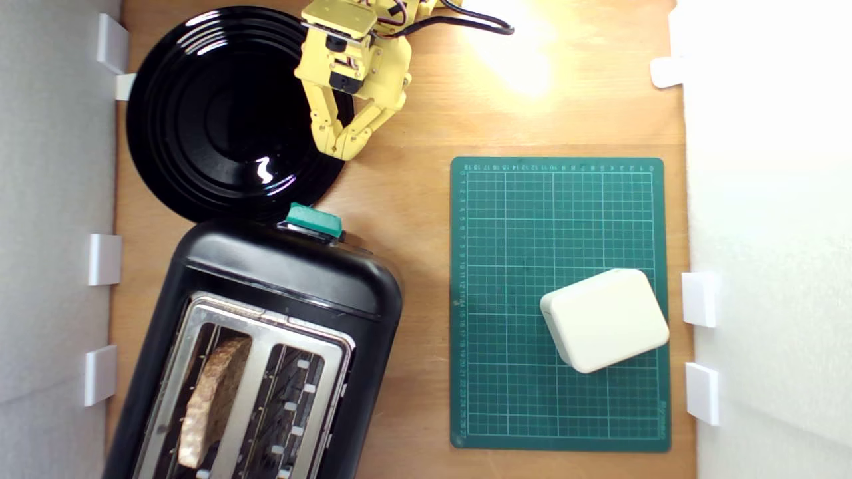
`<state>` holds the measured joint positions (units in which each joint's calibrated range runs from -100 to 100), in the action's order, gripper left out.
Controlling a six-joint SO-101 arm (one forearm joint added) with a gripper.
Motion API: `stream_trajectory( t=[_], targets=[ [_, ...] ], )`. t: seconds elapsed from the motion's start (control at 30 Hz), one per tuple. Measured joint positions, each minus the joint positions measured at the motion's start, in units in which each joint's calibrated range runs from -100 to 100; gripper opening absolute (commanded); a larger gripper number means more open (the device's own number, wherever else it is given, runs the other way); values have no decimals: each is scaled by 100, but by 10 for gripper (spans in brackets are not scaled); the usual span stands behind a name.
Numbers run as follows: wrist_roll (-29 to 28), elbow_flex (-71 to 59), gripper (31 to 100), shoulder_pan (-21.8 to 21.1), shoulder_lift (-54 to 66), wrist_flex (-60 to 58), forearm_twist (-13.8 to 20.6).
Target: Start toaster
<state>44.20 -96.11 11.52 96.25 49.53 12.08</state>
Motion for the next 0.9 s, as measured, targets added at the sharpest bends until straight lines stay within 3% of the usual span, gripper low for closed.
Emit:
stream_trajectory(
  t=[0.9],
  targets=[
    [-5, 5070, 314, 18, -4227, 0, 19]
  ],
)
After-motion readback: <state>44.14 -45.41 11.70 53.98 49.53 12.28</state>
